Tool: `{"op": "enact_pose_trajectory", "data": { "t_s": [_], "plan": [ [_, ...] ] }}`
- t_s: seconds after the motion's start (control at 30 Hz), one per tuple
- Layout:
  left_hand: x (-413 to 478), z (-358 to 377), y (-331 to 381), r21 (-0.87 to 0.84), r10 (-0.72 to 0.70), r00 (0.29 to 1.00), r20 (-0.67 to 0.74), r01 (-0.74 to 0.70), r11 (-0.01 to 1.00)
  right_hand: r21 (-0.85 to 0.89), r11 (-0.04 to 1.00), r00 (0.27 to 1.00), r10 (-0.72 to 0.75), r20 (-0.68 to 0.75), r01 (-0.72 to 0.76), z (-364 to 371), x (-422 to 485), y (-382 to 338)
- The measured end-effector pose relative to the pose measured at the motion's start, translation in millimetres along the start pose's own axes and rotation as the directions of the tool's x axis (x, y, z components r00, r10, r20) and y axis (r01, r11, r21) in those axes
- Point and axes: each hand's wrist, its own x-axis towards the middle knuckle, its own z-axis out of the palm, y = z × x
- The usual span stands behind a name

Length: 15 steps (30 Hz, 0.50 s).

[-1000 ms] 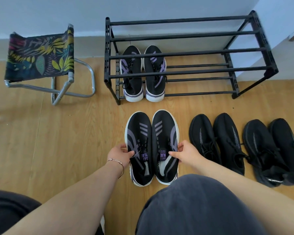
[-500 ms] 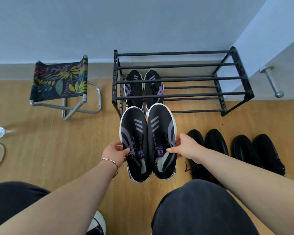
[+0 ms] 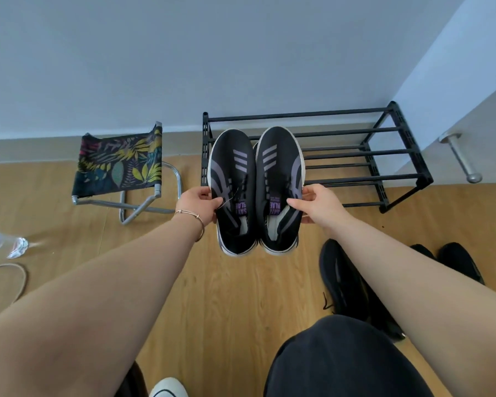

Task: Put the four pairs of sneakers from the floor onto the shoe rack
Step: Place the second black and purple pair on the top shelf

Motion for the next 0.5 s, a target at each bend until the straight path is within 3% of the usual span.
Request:
{"op": "enact_pose_trajectory", "data": {
  "t_s": [0.2,0.5],
  "plan": [
    [41,9,25,0.053,0.039,0.999,-0.019,-0.038,0.998,0.048,0.999,0.995,-0.005,-0.095,0.009,2,41,-11],
    [55,17,27,0.125,0.006,0.993,-0.114,0.008,0.992,-0.02,1.0,0.971,-0.006,-0.24,0.001,17,54,-11]
  ]
}}
